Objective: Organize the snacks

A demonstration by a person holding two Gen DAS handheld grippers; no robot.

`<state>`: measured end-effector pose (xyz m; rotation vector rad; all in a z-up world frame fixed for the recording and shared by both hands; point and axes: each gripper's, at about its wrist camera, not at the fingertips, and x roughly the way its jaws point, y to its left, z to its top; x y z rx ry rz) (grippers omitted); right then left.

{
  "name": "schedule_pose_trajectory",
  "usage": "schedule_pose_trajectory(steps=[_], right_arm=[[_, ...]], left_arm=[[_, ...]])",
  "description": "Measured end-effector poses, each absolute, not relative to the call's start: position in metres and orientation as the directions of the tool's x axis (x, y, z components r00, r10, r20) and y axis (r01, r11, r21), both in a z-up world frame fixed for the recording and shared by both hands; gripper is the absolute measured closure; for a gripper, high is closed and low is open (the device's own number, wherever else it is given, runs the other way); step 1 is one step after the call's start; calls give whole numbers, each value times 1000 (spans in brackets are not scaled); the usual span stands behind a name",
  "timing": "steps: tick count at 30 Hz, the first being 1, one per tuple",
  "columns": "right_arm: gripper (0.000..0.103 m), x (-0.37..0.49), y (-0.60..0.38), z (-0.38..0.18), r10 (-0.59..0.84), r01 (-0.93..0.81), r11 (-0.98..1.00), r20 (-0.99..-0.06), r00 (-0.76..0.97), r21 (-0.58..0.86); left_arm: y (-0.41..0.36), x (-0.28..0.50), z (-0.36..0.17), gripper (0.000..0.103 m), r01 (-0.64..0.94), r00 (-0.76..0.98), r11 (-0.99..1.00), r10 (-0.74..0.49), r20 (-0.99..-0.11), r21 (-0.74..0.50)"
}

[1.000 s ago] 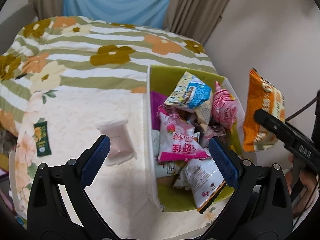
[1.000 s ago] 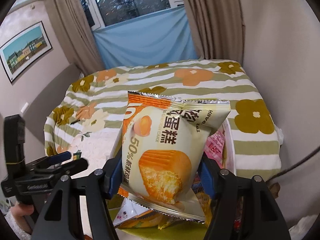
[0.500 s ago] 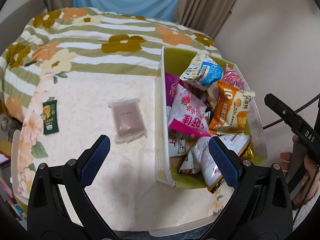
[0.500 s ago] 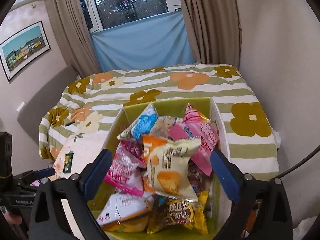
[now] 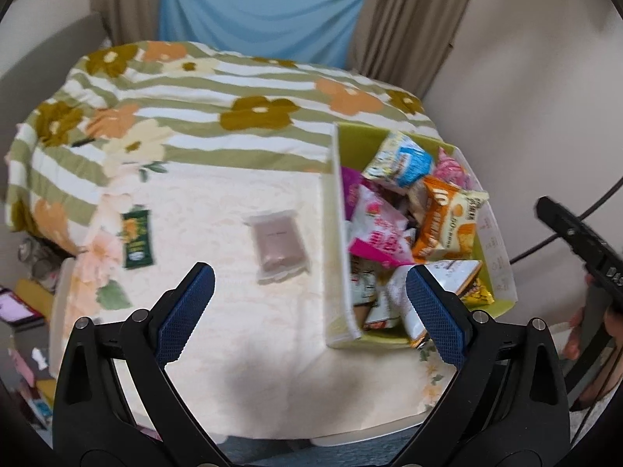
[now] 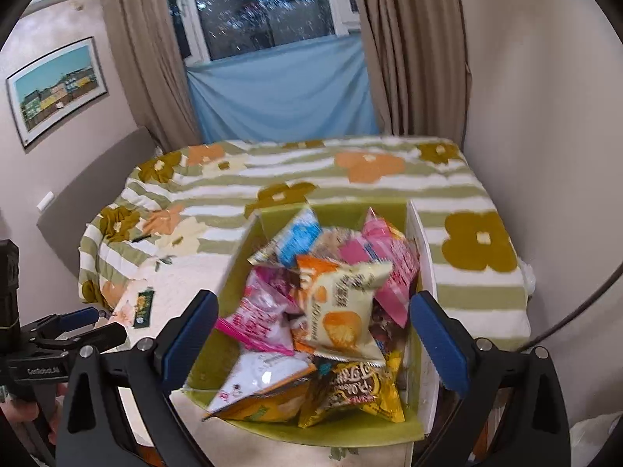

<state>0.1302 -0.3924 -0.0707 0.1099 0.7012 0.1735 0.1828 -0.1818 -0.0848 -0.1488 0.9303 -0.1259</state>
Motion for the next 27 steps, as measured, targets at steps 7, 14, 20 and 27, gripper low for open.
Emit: schedule_pose_trajectory(steps=[7,14,20,27], right_arm=[[5,120,-350,-47,271,-237,962,-575,772,134],[5,126,-290,-51,337,-312,939,-584,738,148],[5,136,-235,-68,370,-345,924,-621,692,166],[5,164,-179,-101,353,-321,929,-704,616,185]], left_arm=[[-129,157,-70,5,-61,642,986,-82,-763,-157],[-66,146,-73,5,-152,636,976,-26,-771,-158],[-17,155,-87,5,-175,608,969,-35,-793,-176],[10,191,-112,5,-117,547,976,-90,-832,-182]])
